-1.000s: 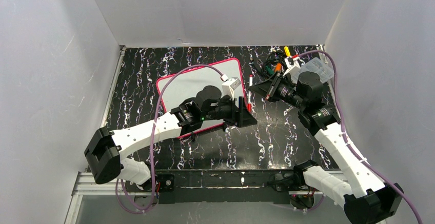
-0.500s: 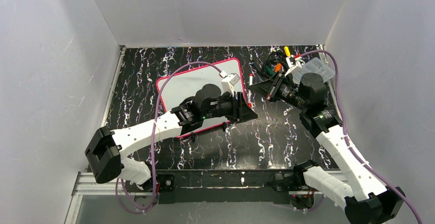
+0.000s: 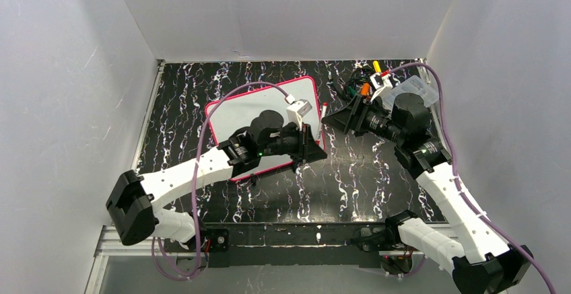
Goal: Write a sentence on the whiteboard
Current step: Open the whiteboard marker at the center of the board.
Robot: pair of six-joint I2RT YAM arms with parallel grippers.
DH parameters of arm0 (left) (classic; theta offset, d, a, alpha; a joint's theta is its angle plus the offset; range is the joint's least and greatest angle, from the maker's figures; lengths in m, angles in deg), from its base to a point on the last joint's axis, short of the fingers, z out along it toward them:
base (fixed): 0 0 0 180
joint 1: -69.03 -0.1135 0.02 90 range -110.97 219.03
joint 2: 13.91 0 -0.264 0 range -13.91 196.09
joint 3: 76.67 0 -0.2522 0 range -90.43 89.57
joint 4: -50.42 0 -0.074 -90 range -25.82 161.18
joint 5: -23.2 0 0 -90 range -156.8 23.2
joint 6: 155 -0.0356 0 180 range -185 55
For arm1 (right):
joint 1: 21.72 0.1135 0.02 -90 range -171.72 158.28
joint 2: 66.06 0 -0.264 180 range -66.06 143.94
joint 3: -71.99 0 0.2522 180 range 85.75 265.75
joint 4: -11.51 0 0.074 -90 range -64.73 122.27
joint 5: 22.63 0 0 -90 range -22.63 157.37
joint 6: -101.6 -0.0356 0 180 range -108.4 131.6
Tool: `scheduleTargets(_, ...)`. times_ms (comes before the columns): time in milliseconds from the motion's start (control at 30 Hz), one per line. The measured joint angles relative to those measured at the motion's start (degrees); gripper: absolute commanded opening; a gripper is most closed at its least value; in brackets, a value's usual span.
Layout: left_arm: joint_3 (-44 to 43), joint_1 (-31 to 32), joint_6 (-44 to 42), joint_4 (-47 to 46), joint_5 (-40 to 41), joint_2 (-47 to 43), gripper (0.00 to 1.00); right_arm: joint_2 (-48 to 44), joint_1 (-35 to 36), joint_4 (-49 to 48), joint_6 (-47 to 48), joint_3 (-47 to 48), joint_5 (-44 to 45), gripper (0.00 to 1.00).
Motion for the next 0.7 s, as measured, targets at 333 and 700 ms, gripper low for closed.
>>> scheduleTargets(333,-3.26,-2.34,-22.47,30.53,-10.36,-5.90,0.00,1.75,0.04,9.73,8.81,5.18,-9.31,0.92)
scheduleTargets(700,-7.65,-2.34,-41.55,53.46,-16.20,-6.43,0.00,9.25,4.92,15.82,13.94,5.22,-26.86,0.68)
